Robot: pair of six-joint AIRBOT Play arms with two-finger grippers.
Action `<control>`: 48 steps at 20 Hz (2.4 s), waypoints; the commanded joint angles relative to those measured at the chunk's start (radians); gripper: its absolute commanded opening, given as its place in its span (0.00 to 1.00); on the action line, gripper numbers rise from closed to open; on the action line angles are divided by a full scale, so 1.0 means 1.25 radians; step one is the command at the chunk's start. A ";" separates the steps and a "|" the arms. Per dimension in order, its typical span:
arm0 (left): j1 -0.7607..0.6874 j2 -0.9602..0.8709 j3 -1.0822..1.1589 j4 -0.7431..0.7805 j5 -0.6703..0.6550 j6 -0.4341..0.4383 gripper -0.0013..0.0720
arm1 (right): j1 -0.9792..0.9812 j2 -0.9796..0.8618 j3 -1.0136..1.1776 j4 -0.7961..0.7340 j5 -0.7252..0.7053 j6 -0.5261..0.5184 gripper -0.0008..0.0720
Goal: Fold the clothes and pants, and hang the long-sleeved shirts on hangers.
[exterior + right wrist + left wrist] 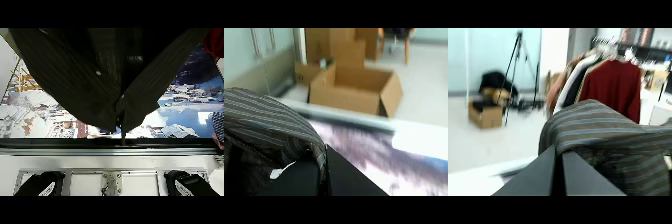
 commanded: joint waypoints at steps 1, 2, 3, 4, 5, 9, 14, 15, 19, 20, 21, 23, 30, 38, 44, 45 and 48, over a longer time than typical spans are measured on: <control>0.090 -0.137 -0.002 -0.005 -0.211 -0.063 0.03 | 0.000 -0.072 -0.001 -0.143 0.285 0.096 0.03; 0.099 -0.185 -0.002 -0.005 -0.287 -0.063 0.03 | 0.000 -0.102 -0.009 -0.161 0.352 0.098 0.03; 0.098 -0.240 -0.002 -0.004 -0.374 -0.062 0.03 | 0.000 -0.128 -0.032 -0.163 0.398 0.099 0.03; 0.086 -0.284 -0.008 -0.002 -0.440 -0.057 0.03 | 0.003 -0.144 -0.067 -0.163 0.423 0.102 0.03; 0.063 -0.314 -0.038 -0.002 -0.491 -0.042 0.03 | 0.016 -0.150 -0.122 -0.163 0.437 0.123 0.03; -0.016 -0.326 -0.294 0.004 -0.497 -0.023 0.03 | 0.114 -0.116 -0.400 -0.162 0.443 0.215 0.03; -0.097 -0.326 -0.524 0.001 -0.417 -0.023 0.03 | 0.207 -0.107 -0.571 -0.162 0.395 0.296 0.03; -0.108 -0.326 -0.539 0.001 -0.404 -0.023 0.03 | 0.216 -0.107 -0.574 -0.162 0.380 0.305 0.03; -0.109 -0.324 -0.524 -0.003 -0.409 -0.002 0.04 | 0.220 -0.107 -0.574 -0.159 0.351 0.312 0.03; -0.103 -0.324 -0.504 -0.003 -0.419 0.005 0.32 | 0.220 -0.107 -0.574 -0.159 0.351 0.312 0.03; -0.095 -0.324 -0.479 -0.003 -0.430 0.005 0.80 | 0.220 -0.107 -0.574 -0.160 0.351 0.311 0.04; -0.070 -0.324 -0.406 -0.002 -0.451 0.006 0.96 | 0.220 -0.107 -0.574 -0.160 0.352 0.311 0.04; 0.128 -0.324 -0.184 0.169 -0.423 0.012 0.96 | 0.220 -0.107 -0.574 -0.160 0.351 0.311 0.03; 0.373 -0.393 -0.229 0.451 -0.169 0.009 0.96 | 0.220 -0.107 -0.574 -0.160 0.351 0.311 0.04; 0.500 -0.605 -0.146 0.463 -0.118 0.009 0.96 | 0.220 -0.107 -0.574 -0.160 0.351 0.311 0.03; 0.512 -0.642 -0.121 0.463 -0.115 0.009 0.96 | 0.220 -0.107 -0.574 -0.160 0.351 0.311 0.04; 0.537 -0.739 -0.057 0.464 -0.111 0.009 0.96 | 0.220 -0.107 -0.574 -0.160 0.351 0.311 0.03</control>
